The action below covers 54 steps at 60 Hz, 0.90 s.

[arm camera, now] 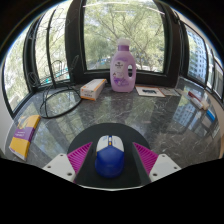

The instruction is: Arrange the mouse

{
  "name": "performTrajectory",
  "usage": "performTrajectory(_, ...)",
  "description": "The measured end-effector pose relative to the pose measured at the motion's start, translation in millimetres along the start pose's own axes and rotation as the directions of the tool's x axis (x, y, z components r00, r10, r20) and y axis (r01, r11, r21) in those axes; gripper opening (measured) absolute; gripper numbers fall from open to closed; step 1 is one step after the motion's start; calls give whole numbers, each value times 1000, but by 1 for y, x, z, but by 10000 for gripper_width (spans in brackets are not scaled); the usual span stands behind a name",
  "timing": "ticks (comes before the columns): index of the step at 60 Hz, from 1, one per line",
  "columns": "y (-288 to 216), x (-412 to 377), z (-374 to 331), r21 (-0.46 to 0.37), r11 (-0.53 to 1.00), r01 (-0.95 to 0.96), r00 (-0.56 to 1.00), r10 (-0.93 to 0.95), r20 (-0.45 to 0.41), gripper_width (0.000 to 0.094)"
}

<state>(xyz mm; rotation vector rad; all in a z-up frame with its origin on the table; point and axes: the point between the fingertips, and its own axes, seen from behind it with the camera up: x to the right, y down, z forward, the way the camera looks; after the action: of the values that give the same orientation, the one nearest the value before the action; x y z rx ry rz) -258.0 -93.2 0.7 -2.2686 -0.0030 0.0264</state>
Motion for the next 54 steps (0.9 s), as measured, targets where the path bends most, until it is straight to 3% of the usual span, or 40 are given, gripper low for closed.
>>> performTrajectory(2,-4,-1,-7,6,1000,-1,1000,1,-6,867)
performTrajectory(23,-34,-12,-136,82,997,-4,999,8,-47,856)
performTrajectory(54,23,-29,-254,90,994,61,997,-57,-49,857)
